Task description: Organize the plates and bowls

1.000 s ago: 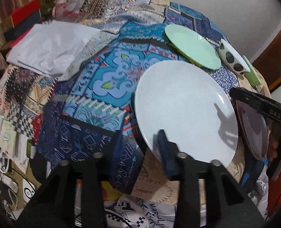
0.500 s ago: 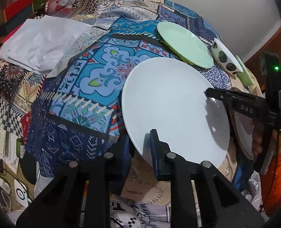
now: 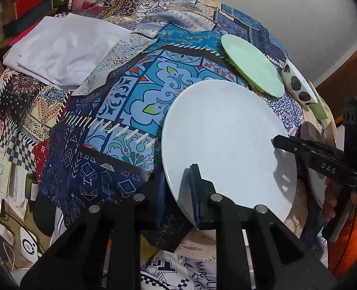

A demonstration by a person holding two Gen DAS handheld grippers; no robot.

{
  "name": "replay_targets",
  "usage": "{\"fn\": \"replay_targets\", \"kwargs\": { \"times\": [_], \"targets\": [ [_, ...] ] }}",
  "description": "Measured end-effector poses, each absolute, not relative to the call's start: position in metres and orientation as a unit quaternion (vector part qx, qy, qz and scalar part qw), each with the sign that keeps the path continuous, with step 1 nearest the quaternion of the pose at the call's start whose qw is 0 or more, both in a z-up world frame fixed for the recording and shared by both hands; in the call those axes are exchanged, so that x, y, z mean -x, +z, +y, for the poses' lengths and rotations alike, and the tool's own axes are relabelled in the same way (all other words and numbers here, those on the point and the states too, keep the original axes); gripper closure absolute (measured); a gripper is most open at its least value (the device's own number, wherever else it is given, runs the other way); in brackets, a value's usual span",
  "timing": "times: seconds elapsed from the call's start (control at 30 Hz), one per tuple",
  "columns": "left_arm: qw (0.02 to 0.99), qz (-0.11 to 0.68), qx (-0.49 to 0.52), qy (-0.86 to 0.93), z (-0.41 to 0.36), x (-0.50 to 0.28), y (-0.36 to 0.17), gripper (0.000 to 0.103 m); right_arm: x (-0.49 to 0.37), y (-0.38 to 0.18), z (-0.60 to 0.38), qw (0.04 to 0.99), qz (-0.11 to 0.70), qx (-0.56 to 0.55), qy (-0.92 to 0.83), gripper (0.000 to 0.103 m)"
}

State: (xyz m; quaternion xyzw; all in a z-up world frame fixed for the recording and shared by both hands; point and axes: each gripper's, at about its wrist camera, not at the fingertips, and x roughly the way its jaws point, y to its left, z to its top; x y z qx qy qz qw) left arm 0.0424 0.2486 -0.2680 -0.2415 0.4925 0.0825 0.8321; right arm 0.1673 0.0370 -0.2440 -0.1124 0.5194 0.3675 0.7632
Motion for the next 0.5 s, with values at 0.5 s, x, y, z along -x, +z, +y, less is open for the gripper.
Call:
{"fn": "replay_targets", "kwargs": {
  "times": [0.5],
  "targets": [
    [0.831,0.496,0.238,0.087,0.235,-0.044,-0.257,0.083,-0.159,-0.221,0.019,0.789,0.494,0.092,0.353,0.082]
  ]
}}
